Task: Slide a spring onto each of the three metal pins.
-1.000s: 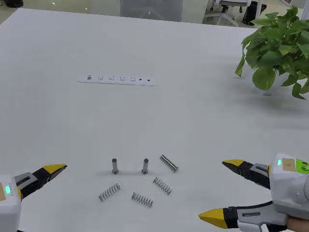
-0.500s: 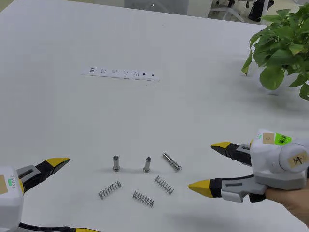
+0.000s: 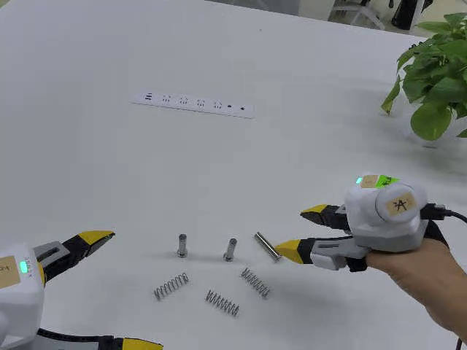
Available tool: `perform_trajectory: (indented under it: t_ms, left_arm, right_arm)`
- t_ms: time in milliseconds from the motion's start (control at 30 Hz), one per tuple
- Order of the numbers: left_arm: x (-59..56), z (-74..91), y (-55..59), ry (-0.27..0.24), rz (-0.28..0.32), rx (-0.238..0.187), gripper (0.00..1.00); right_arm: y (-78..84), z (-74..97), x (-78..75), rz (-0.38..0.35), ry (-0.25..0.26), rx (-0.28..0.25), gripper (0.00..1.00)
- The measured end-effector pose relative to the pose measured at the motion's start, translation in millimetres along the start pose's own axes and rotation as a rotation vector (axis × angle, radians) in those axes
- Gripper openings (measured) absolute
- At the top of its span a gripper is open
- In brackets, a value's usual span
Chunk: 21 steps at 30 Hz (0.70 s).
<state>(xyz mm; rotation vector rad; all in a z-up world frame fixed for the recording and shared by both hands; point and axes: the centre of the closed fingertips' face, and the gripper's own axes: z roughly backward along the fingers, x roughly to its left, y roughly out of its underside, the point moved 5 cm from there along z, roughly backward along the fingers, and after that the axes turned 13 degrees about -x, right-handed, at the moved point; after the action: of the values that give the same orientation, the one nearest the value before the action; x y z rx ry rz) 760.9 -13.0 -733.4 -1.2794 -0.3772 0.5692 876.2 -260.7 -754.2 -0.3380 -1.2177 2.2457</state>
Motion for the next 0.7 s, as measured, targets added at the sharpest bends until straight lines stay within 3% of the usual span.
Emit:
perform_trajectory:
  t_ms: [167, 433, 700]
  left_arm:
    - [1.7, -1.3, 2.1, -0.005, 0.011, -0.003, 0.99]
    - [2.5, -4.4, 6.5, -0.009, 0.034, -0.009, 0.98]
    - [4.5, -5.6, 10.1, -0.016, 0.052, -0.011, 0.98]
  right_arm:
    - [5.1, -18.5, -7.9, -0.016, 0.0, 0.045, 0.32]
    - [16.5, -45.4, -5.8, -0.043, -0.008, 0.13, 0.27]
    - [22.8, -59.8, -6.8, -0.047, -0.011, 0.19, 0.21]
